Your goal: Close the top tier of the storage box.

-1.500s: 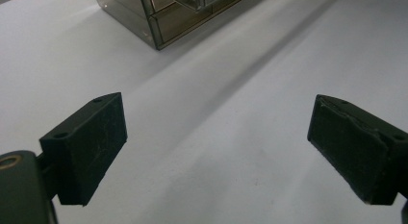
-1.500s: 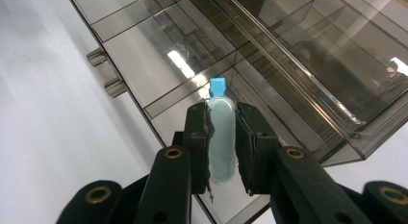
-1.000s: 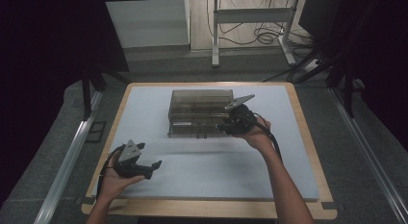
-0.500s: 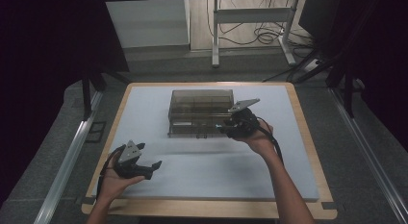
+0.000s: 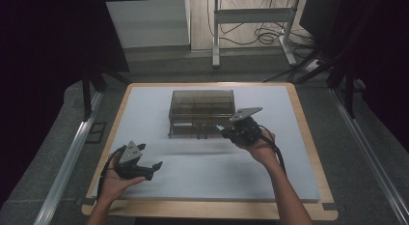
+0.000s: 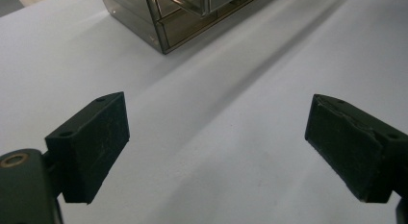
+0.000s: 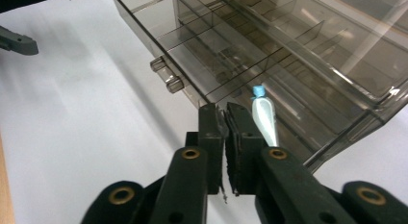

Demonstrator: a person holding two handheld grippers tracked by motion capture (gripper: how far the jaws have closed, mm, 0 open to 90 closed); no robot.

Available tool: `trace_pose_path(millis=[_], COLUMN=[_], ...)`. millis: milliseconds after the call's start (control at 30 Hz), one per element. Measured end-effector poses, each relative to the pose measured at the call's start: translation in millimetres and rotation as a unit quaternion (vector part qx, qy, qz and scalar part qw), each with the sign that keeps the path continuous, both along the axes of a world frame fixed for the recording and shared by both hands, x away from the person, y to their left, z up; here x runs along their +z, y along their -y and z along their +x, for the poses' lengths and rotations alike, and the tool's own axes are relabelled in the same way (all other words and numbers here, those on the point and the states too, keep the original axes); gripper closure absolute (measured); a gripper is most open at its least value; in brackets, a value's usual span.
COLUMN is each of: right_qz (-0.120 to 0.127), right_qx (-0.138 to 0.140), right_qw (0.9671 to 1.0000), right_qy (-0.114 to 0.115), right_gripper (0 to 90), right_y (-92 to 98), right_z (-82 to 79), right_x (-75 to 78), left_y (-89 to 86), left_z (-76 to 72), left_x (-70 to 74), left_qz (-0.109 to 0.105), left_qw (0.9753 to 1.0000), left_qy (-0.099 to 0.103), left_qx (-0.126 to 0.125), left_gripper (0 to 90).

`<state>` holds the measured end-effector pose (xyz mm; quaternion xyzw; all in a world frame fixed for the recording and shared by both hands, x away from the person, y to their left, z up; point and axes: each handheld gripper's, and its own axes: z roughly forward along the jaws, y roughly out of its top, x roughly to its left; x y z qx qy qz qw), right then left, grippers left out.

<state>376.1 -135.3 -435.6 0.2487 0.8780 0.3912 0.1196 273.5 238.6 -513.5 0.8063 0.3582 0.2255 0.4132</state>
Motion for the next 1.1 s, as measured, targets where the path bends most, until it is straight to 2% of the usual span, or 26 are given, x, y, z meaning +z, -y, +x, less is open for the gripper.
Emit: trace_pose_path(millis=[400,1100], right_qz=[0.0,0.0], right_qx=[0.022,0.032], right_qw=[0.9997,0.9994], right_qy=[-0.01,-0.015], right_gripper=[88.3,88.3], right_y=[-12.9,-31.0], right_z=[-5.4,0.9], right_x=[-15.1,-24.1], left_y=[1.3,1.7], left_z=[0.8,1.3], left_x=[-2.0,-2.6], left_qz=[0.004,0.004], left_qw=[1.0,1.0], left_qy=[-0.004,-0.007], left_qx=[-0.001,-0.001], left_gripper=[8.4,8.4])
